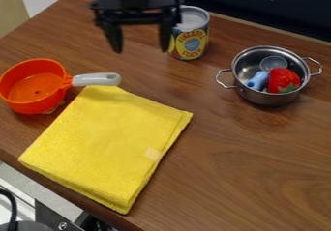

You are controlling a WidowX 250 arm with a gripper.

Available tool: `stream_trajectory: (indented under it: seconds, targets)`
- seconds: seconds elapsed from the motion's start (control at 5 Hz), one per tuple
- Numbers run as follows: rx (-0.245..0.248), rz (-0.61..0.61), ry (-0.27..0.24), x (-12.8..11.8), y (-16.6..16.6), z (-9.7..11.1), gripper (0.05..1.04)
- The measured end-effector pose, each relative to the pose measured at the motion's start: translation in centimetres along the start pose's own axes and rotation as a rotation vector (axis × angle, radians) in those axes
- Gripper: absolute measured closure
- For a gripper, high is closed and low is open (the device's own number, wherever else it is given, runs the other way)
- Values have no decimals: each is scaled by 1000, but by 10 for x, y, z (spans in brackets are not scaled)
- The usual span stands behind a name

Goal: Moved the orange pot to the right side of the table

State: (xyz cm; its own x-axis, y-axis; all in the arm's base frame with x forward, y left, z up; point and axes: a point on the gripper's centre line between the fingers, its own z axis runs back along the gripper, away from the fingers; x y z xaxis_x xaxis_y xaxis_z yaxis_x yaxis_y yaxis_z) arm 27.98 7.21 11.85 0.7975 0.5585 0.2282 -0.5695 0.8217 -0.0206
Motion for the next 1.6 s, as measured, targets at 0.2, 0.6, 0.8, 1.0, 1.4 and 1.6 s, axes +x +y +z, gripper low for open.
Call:
stream_trajectory:
  seconds: [0.2, 0.6, 0.8, 1.0, 1.4, 1.6]
  targets:
    - [92, 243, -40, 5, 30, -4, 85]
    - [192, 720, -199, 16, 81, -14, 85]
    - [211, 781, -228, 16, 90, -27, 85]
    - [241, 786, -214, 18, 96, -37, 85]
    - [220, 847, -141, 32, 115, -53, 85]
    - [220, 849, -138, 33, 122, -59, 85]
